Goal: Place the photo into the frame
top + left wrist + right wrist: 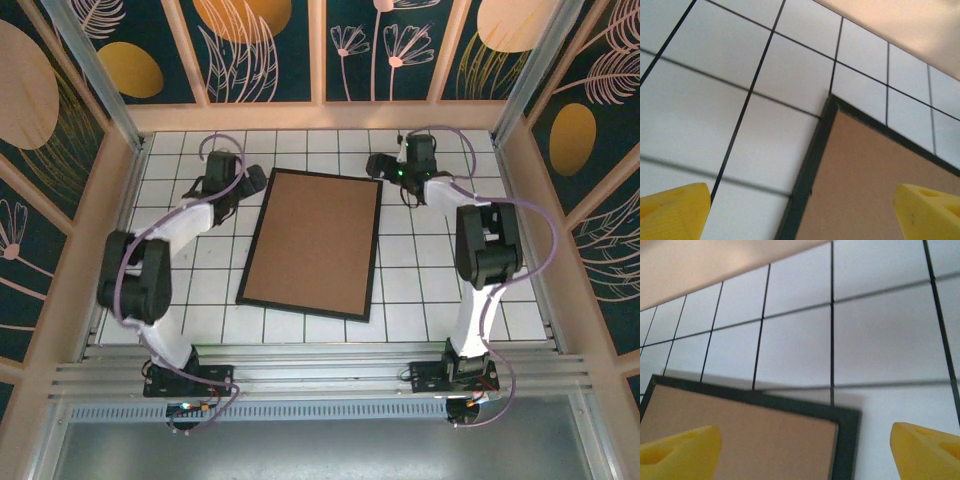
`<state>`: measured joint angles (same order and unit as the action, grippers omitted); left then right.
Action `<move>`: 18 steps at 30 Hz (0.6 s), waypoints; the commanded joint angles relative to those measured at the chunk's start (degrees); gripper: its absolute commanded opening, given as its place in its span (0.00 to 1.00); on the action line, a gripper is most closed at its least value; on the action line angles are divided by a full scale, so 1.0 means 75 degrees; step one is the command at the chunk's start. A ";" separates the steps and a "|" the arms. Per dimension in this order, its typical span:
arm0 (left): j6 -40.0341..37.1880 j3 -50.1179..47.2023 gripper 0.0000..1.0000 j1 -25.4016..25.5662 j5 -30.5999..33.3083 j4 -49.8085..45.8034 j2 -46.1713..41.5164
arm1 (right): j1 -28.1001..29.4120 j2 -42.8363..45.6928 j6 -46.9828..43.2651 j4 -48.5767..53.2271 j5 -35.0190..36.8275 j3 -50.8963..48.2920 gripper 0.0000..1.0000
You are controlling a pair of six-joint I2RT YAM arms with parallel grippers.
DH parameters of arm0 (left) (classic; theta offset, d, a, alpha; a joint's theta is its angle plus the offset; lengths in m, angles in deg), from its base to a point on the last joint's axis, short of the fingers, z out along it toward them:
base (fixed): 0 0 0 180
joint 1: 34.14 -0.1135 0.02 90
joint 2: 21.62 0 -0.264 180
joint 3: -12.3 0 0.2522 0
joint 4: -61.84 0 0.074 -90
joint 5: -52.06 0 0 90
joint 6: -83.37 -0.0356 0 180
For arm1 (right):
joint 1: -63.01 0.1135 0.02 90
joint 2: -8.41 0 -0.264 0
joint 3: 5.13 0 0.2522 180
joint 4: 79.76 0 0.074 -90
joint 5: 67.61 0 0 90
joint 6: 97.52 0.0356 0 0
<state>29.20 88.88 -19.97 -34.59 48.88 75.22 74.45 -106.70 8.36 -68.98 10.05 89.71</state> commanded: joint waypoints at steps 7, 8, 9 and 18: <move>0.1232 -0.3013 0.94 0.0695 -0.0403 -0.0981 -0.2438 | -0.0032 -0.2525 -0.0948 0.1568 -0.0569 0.3395 0.89; 0.1310 -0.3188 0.94 0.0761 -0.0370 -0.1148 -0.2661 | -0.0038 -0.2710 -0.0997 0.1758 -0.0726 0.3667 0.89; 0.1424 -0.3395 0.94 0.0833 -0.0389 -0.1327 -0.2901 | -0.0057 -0.2918 -0.1018 0.1928 -0.0887 0.3953 0.88; 0.1930 -0.3934 0.93 0.1281 -0.0384 -0.3213 -0.4203 | -0.0078 -0.3447 -0.1233 0.2419 -0.1630 0.4478 0.86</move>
<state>41.11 60.38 -11.07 -37.47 31.48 46.13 74.30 -131.42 0.78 -53.11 0.68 120.66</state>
